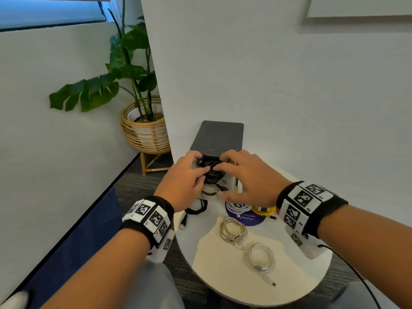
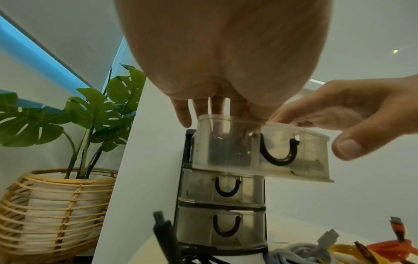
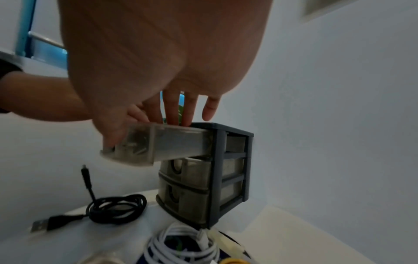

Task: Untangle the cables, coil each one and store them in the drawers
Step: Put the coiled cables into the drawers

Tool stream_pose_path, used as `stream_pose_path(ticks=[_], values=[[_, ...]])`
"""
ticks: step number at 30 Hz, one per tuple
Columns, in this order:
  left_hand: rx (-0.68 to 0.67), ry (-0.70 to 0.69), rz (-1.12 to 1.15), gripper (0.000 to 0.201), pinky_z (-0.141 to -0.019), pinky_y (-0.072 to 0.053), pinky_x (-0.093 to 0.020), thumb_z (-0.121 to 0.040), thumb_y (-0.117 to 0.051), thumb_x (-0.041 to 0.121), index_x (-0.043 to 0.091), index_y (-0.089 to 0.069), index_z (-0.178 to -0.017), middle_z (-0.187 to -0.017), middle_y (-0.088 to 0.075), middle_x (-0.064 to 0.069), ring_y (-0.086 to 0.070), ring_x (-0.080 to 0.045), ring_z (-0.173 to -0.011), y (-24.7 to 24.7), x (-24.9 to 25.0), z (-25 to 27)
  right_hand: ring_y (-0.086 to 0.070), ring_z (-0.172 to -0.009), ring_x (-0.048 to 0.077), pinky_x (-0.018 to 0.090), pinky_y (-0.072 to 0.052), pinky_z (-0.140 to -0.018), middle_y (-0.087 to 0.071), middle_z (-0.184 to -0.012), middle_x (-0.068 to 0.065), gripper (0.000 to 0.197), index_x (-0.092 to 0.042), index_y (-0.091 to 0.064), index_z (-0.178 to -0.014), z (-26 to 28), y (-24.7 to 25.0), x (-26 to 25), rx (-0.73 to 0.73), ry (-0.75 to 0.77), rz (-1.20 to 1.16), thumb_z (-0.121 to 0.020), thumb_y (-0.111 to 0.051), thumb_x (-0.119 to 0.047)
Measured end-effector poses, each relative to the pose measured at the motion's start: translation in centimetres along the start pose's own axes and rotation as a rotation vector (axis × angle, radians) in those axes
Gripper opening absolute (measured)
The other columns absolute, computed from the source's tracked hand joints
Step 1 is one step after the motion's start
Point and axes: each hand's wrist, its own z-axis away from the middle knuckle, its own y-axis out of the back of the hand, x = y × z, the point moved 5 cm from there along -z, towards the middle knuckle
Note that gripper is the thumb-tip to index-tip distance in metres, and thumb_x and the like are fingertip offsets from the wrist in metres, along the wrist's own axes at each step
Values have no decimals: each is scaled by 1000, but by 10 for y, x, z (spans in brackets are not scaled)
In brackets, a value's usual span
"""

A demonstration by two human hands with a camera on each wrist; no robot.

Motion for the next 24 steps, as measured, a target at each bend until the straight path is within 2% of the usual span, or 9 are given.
stream_pose_path(ticks=[2,3,6,10,13,17,20,24], values=[[-16,-11,-32,37,-103,-46,-38,-103,-54,25,21,-63,-139,-143,-48,2,-49,-19,-127,2,3,-3,-41,-135,18,38,-37,-106,-42,-154,-6,67,-31,-41,-152,1,-9,1,-111,15,119,-95,-50,-64],[-16,-19,-46,37,-104,-45,-38,-103,-54,25,21,-63,-139,-140,-53,2,-51,-19,-126,2,5,-5,-39,-139,18,38,-34,-109,-41,-157,-6,65,-29,-38,-155,1,-12,2,-149,13,159,-99,-45,-61],[-14,-46,-79,38,-103,-40,-39,-104,-53,27,22,-61,-140,-134,-61,1,-53,-20,-124,2,7,-8,-42,-134,20,41,-34,-104,-52,-149,-7,56,-28,-42,-152,2,-14,2,-136,36,243,-104,-34,-56],[22,-46,-50,38,-97,-46,-38,-102,-55,23,19,-62,-140,-133,-57,-1,-58,-20,-117,1,3,-12,-42,-126,20,42,-33,-97,-59,-139,-11,54,-28,-45,-147,-3,-19,6,-119,12,333,-105,-26,-55],[49,-49,-114,36,-95,-44,-42,-101,-55,24,20,-65,-136,-124,-58,1,-56,-22,-113,1,0,-16,-43,-123,21,42,-34,-93,-62,-133,-11,52,-26,-48,-144,-7,-20,8,-86,5,357,-105,-26,-53],[20,-9,-184,34,-100,-36,-42,-104,-48,30,23,-65,-132,-126,-50,4,-45,-21,-118,2,1,-24,-48,-117,22,42,-36,-89,-65,-125,-11,49,-26,-55,-137,-8,-18,10,-26,1,390,-105,-28,-52],[3,2,-241,38,-98,-35,-41,-105,-41,37,25,-63,-133,-125,-43,5,-41,-19,-115,-1,3,-28,-49,-115,22,42,-36,-88,-66,-122,-9,49,-26,-57,-134,-7,-19,15,-11,-35,383,-104,-28,-51],[11,-9,-244,39,-96,-33,-40,-105,-39,37,23,-64,-131,-122,-42,5,-41,-18,-112,-4,2,-29,-50,-106,24,44,-38,-83,-58,-118,-1,43,-25,-63,-126,-5,-17,17,67,-77,400,-102,-40,-51]])
